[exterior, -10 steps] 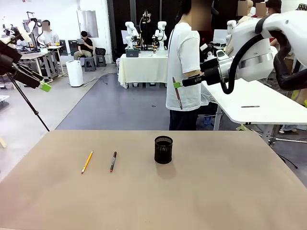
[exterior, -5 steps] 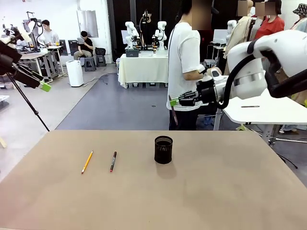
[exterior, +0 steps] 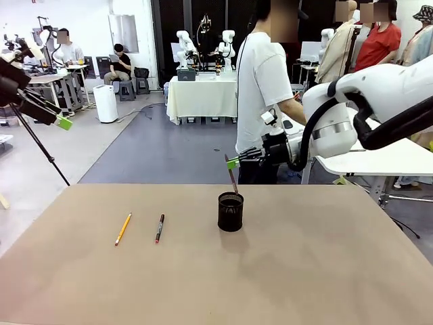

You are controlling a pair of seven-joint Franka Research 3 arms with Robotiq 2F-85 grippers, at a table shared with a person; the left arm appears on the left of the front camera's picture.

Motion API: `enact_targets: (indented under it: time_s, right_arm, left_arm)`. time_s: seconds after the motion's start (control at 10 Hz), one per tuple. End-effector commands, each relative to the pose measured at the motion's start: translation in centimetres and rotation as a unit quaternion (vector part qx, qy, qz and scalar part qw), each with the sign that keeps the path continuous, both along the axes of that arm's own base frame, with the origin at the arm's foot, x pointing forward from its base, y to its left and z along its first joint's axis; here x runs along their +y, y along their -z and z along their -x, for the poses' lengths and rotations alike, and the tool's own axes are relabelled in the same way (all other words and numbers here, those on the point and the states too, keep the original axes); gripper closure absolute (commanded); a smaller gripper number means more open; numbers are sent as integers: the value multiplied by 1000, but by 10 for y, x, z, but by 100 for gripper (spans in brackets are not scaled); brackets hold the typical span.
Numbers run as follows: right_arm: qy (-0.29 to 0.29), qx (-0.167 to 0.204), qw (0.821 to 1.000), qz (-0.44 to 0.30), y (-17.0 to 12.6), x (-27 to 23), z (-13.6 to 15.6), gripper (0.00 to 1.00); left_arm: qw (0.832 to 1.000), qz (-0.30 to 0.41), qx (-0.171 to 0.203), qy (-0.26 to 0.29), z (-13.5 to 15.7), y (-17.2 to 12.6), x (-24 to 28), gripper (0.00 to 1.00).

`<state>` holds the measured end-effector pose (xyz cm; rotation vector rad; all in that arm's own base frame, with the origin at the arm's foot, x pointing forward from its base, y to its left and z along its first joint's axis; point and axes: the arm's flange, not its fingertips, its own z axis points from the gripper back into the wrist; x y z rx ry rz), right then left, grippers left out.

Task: Place the pens into the pen holder.
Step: Pick up a writing instrument from the table and place it into the Pen holder.

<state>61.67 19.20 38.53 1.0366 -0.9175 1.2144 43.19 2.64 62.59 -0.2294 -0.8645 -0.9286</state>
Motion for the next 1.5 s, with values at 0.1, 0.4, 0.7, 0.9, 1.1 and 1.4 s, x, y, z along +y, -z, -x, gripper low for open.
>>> enact_targets:
  time_s: [0.1,0.4,0.7,0.9,1.1,1.4]
  right_arm:
    - [-10,15,1000,-12,11,12,1,100]
    - [-10,18,1000,4,23,13,0,72]
    - [-15,13,1000,3,22,13,-1,16]
    - [-11,8,1000,-3,7,5,5,0]
    - [0,13,1000,14,-18,-10,10,0]
    - [15,31,998,50,-48,-35,16,0]
  left_arm:
    - [1000,5,-4,5,0,1,1,0]
    - [1000,5,-4,5,0,1,1,0]
    - [1000,5,-4,5,0,1,1,0]
    - [1000,5,-4,5,0,1,1,0]
    - [1000,5,-4,5,0,1,1,0]
    - [1000,5,-4,5,0,1,1,0]
